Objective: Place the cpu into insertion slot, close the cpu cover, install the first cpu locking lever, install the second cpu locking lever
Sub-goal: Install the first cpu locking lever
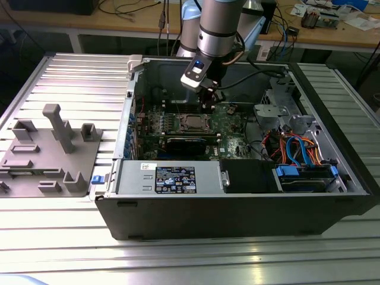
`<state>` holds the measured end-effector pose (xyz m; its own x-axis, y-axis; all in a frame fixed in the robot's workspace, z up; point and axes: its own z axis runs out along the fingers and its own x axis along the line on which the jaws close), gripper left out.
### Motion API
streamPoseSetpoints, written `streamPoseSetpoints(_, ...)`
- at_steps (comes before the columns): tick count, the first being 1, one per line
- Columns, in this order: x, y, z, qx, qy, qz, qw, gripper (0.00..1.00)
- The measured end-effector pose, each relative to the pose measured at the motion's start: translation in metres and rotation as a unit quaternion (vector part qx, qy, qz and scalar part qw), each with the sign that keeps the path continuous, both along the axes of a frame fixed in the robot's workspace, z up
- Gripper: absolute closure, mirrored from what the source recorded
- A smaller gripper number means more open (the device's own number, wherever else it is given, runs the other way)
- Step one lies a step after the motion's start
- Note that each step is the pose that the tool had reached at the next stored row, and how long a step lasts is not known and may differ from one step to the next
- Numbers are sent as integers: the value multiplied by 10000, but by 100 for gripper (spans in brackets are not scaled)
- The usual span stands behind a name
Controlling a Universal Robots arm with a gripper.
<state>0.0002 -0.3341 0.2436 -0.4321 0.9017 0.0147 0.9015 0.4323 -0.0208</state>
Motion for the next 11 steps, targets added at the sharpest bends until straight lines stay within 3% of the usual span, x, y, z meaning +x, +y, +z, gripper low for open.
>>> streamPoseSetpoints(11, 0, 0, 0, 0, 0, 53, 10000, 89)
